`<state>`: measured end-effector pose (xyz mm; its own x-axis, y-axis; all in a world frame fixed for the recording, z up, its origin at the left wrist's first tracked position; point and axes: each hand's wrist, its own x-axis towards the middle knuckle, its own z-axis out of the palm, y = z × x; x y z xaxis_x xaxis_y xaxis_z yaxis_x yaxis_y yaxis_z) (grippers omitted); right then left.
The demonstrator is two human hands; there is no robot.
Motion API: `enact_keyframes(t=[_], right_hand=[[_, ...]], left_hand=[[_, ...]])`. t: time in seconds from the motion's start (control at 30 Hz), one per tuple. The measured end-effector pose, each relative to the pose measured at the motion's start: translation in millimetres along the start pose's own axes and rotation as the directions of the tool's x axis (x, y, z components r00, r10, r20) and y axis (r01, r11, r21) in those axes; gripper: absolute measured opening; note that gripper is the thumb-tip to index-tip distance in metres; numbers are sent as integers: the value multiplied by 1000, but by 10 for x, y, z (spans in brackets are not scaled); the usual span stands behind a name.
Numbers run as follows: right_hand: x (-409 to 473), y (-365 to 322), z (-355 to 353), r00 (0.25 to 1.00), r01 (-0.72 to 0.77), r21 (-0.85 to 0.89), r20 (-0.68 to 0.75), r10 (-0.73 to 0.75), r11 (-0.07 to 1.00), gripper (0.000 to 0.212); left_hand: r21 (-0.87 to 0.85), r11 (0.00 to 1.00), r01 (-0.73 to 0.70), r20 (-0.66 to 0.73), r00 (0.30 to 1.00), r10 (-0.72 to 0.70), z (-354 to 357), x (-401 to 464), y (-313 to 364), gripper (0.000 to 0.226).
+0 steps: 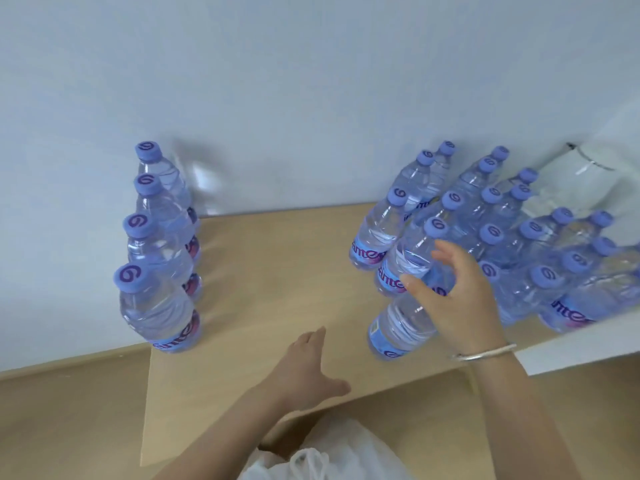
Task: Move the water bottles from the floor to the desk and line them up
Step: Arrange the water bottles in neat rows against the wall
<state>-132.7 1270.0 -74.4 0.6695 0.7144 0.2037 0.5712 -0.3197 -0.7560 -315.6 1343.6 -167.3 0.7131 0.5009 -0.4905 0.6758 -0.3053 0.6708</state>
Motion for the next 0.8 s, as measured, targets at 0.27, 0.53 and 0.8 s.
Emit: enact_keyframes(t=[0.27,0.53,0.8], right_hand=[[-251,457,141,941,-313,228,208,269,922,46],[0,1,108,950,-268,425,263,166,865,23],[352,-240,92,845,-332,582,534,-40,742,67]], left_hand=[[-73,997,5,88,996,1,202,100,195,99],[-351,925,-147,-197,977,81,185,61,251,103],[-712,640,-289,-217,957,191,-272,-341,414,54]])
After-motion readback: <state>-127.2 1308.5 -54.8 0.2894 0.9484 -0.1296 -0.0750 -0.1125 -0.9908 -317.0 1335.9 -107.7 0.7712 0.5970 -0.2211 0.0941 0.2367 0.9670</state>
